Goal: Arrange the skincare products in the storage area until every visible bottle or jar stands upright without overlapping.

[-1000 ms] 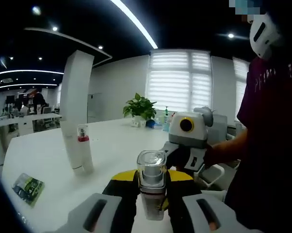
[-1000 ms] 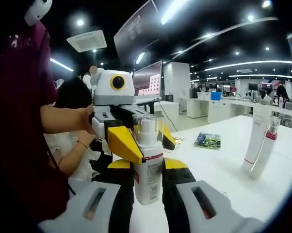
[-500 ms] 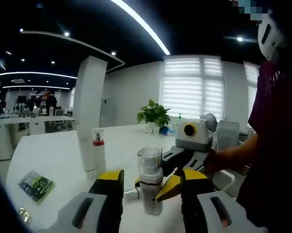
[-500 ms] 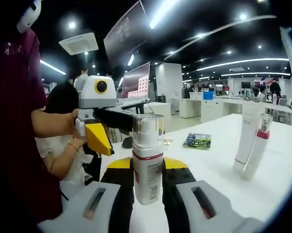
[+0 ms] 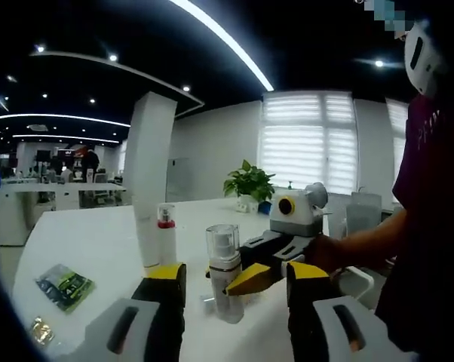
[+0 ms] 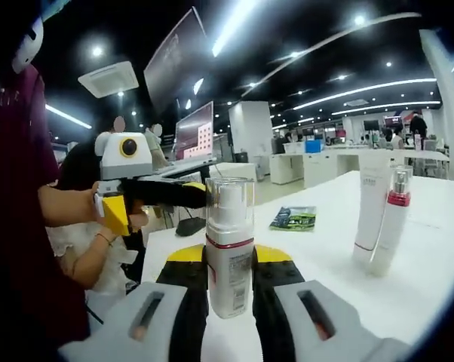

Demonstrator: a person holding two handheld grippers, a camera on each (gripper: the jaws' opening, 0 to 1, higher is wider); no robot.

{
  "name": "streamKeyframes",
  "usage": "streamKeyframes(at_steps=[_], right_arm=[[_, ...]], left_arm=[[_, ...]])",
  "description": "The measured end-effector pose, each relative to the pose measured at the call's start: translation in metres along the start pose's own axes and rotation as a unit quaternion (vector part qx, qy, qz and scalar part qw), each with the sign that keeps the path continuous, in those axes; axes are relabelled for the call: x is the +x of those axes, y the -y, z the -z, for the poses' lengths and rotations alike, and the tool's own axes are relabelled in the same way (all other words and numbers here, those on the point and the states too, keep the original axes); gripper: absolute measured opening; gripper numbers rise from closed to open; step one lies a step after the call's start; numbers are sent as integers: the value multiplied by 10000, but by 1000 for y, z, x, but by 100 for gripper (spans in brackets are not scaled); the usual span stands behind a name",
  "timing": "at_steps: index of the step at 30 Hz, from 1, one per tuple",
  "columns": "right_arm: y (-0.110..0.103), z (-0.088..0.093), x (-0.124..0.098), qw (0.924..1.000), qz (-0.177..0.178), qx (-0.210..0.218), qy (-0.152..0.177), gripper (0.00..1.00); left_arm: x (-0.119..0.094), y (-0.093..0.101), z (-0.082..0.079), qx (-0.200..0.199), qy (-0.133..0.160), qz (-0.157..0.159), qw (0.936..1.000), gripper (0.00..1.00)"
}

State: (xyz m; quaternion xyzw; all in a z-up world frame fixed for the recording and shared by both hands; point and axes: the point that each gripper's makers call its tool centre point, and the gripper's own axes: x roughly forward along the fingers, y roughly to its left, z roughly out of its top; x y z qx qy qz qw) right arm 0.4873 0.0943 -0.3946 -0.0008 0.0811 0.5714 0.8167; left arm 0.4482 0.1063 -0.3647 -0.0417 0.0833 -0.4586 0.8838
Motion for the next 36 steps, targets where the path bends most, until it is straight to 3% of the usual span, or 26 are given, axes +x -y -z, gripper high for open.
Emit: streamKeyframes(at_steps=[7, 21, 30, 36], right_arm=[[18, -4, 5, 9999, 129, -70, -18, 20], [82, -13, 17, 9985, 456, -293, -31, 20], [117, -5, 23, 9976, 667, -189, -81, 20], [132, 15, 30, 9966, 737, -214, -284, 20]], left_arm=[[-8, -3, 3, 19, 37, -129, 9999, 56], [-39, -6, 20, -140, 97, -543, 9984, 56], [-47, -11, 26, -228, 116, -714, 9971, 56], [-49, -14, 27, -234, 98, -772, 9967, 56]])
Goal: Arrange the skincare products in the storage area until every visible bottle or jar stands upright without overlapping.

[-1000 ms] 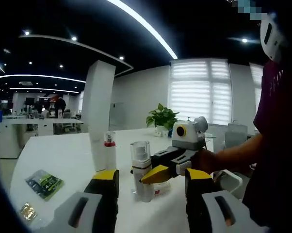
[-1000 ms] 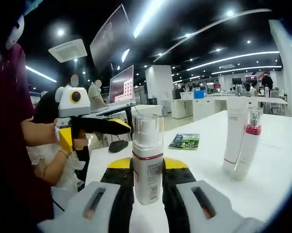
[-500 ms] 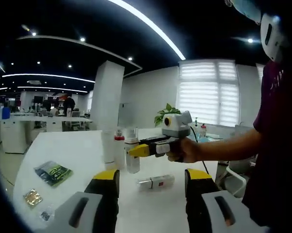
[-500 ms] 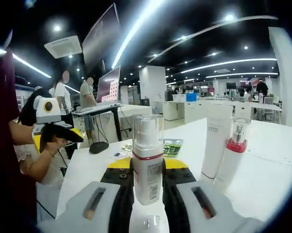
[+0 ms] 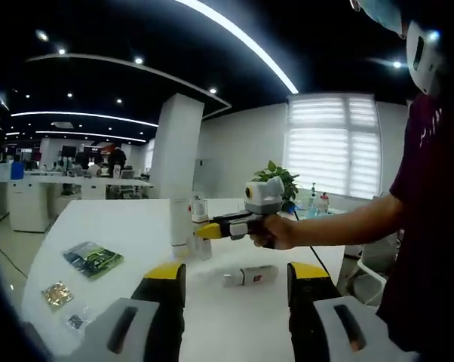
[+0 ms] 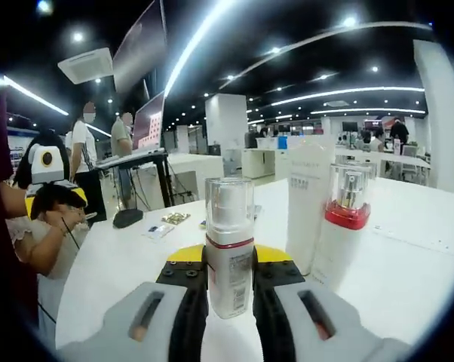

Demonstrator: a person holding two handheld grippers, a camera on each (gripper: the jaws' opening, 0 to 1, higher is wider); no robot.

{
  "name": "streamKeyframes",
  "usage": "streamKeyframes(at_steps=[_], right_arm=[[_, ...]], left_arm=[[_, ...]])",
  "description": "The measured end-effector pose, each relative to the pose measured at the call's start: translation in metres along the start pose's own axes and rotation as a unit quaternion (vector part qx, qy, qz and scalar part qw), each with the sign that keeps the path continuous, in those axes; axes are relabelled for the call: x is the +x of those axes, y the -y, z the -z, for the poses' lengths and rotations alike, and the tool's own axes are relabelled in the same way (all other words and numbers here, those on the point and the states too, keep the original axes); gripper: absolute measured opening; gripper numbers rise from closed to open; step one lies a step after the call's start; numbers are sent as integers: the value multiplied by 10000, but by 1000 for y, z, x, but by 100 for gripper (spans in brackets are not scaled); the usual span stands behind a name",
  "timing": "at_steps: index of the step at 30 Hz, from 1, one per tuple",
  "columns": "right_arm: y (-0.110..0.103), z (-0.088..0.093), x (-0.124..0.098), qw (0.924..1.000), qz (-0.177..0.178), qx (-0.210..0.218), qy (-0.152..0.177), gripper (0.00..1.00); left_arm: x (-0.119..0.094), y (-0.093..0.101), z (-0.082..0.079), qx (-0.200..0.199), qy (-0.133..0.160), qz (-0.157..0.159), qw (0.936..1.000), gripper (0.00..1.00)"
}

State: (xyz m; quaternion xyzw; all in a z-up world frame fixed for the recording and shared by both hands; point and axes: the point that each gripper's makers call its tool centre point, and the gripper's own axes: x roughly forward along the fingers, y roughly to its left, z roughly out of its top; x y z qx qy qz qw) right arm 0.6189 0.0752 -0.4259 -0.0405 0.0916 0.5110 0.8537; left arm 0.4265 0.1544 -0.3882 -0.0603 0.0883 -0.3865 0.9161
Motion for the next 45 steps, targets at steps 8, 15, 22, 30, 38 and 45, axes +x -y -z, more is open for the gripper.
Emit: streamKeyframes(at_steps=[8, 15, 22, 30, 38, 45], right_arm=[[11, 28, 4, 9994, 50, -104, -313, 20], [14, 30, 6, 9997, 8, -128, -194, 20], [10, 29, 8, 9984, -12, -571, 4, 20], [9, 28, 15, 9959, 6, -901, 70, 20], [11, 29, 12, 9964, 14, -843, 96, 20], [3, 21, 16, 9978, -209, -581, 249, 20]], left_arm=[[-1, 0, 7, 25, -104, -36, 9999, 56], [2, 0, 11, 75, -204, -50, 9998, 56], [4, 1, 13, 178, -258, -48, 9995, 56], [3, 3, 13, 219, -256, -58, 9994, 56], [-5, 4, 13, 236, -216, -101, 9994, 55], [-5, 9, 14, 278, -229, -90, 9993, 55]])
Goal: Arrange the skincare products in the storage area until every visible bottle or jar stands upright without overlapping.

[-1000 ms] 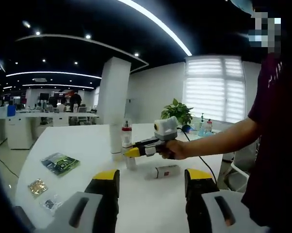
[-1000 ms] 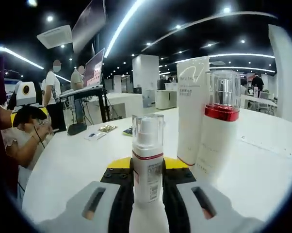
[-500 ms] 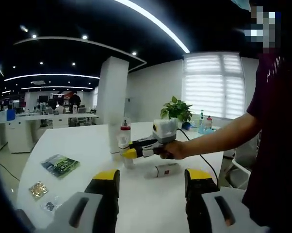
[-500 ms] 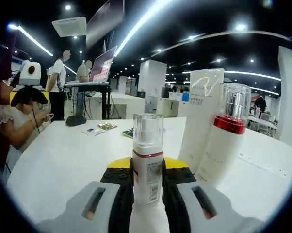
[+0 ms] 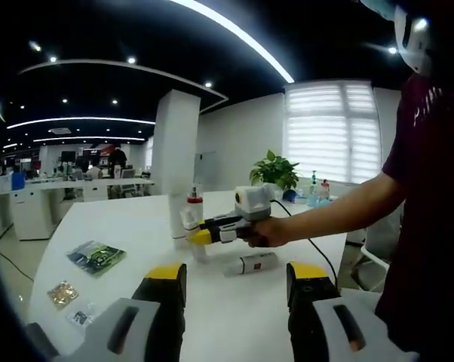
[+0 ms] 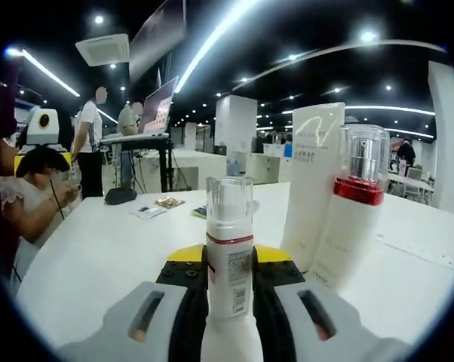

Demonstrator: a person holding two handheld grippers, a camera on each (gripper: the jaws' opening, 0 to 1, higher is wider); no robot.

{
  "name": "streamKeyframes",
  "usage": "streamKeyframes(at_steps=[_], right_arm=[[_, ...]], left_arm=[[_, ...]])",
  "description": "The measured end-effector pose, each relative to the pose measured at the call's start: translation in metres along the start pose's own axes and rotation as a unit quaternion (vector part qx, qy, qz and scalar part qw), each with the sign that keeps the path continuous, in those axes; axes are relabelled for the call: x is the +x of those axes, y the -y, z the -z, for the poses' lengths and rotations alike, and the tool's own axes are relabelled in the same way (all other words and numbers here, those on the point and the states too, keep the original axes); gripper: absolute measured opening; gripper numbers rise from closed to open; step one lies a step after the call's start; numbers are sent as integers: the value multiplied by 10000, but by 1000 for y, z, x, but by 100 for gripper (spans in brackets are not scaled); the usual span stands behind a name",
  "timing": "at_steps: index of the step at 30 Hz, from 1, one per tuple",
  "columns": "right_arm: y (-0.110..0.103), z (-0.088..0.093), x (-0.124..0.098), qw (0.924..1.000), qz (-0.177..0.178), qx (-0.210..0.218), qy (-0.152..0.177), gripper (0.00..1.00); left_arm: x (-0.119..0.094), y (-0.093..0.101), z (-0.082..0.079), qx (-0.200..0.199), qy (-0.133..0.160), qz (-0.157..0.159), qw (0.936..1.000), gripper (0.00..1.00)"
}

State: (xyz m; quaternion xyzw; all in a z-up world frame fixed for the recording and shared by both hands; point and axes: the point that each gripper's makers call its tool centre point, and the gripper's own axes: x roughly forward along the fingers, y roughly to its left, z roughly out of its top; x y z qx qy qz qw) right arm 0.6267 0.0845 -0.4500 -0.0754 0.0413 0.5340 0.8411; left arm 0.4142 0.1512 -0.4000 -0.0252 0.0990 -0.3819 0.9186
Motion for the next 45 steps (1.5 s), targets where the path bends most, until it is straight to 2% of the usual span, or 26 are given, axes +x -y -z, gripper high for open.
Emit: streamKeyframes(at_steps=[4, 7, 9, 16, 23, 27, 34, 40, 45], right_arm=[[-1, -3, 4, 9999, -46, -138, 28, 20], [4, -7, 7, 9997, -82, 118, 218, 20], [6, -7, 9, 9996, -90, 65, 249, 20], [9, 6, 11, 9993, -162, 194, 290, 20], [10, 4, 9, 9984, -211, 268, 448, 20], [8, 5, 6, 9987, -234, 86, 440, 20], [9, 6, 5, 9989, -144, -119, 440, 20], [15, 8, 8, 9988, 110, -252, 403, 20], [22, 9, 10, 9988, 191, -228, 397, 20]], left_arm=[[-1, 1, -2, -1, 46, 3, 10000, 55], [-3, 2, 0, 26, 19, -7, 10000, 55], [-5, 2, -1, 32, 24, -25, 10000, 55], [-13, 0, 3, 23, 0, -128, 9999, 55], [-11, -2, 6, -1, -49, -156, 9999, 55], [-7, 1, 7, 17, -55, -96, 9999, 55], [-5, 3, 11, 34, -122, -60, 9999, 55], [-6, 3, 16, 1, -173, -64, 9998, 54], [-4, 4, 17, 0, -204, -36, 9998, 54]])
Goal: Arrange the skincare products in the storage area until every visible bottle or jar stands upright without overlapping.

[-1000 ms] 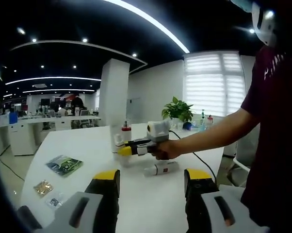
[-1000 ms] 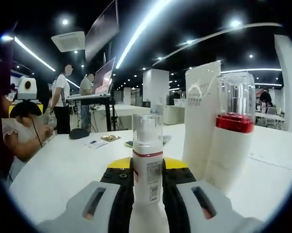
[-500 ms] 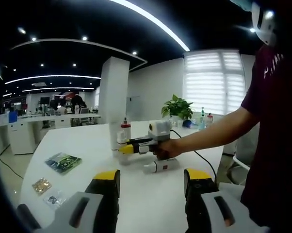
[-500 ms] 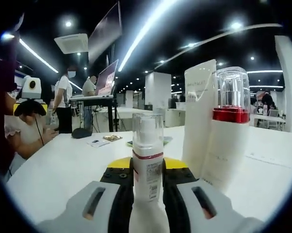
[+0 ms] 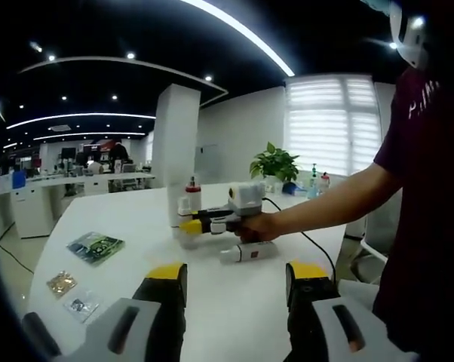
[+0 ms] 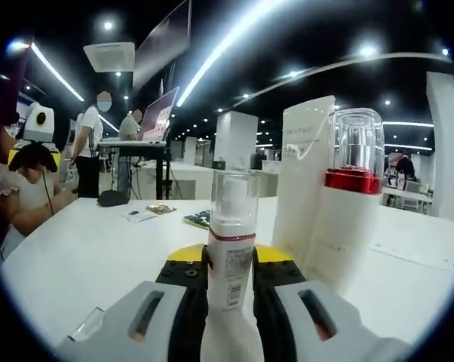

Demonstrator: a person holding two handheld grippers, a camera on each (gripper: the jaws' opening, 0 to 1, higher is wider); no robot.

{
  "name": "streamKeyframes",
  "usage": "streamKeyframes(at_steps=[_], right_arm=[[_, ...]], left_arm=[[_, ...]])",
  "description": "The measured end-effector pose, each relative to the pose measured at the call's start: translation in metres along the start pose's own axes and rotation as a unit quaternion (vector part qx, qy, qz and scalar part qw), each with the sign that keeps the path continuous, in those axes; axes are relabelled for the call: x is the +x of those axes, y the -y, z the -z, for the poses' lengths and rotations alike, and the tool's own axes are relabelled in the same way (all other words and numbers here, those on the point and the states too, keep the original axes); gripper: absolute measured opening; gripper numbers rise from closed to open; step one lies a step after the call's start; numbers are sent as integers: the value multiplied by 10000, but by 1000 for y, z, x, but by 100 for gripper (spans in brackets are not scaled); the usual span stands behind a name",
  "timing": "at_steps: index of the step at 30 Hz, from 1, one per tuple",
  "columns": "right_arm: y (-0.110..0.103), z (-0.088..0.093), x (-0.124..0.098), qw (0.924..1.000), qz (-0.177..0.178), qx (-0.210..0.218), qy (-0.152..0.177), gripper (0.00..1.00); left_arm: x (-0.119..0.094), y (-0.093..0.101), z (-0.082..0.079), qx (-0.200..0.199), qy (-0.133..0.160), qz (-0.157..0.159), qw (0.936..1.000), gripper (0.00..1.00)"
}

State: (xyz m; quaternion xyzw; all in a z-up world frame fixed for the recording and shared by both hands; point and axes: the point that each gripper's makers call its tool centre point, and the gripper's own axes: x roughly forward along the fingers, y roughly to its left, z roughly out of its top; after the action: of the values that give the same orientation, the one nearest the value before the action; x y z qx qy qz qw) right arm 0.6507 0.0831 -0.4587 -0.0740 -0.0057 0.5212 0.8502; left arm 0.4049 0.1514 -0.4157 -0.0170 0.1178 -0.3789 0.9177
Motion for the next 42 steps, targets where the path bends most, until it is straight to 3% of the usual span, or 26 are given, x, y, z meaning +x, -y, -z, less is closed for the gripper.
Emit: streamKeyframes(at_steps=[13, 26, 42], right_arm=[[7, 3, 3, 9999, 84, -17, -56, 20], [2, 18, -2, 9990, 72, 37, -439, 22], [8, 20, -23, 9952, 681, 488, -497, 17]], left_arm=[[3, 0, 0, -19, 3, -2, 10000, 54], [5, 6, 2, -43, 8, 74, 10000, 54], [7, 14, 4, -69, 32, 176, 9998, 54]])
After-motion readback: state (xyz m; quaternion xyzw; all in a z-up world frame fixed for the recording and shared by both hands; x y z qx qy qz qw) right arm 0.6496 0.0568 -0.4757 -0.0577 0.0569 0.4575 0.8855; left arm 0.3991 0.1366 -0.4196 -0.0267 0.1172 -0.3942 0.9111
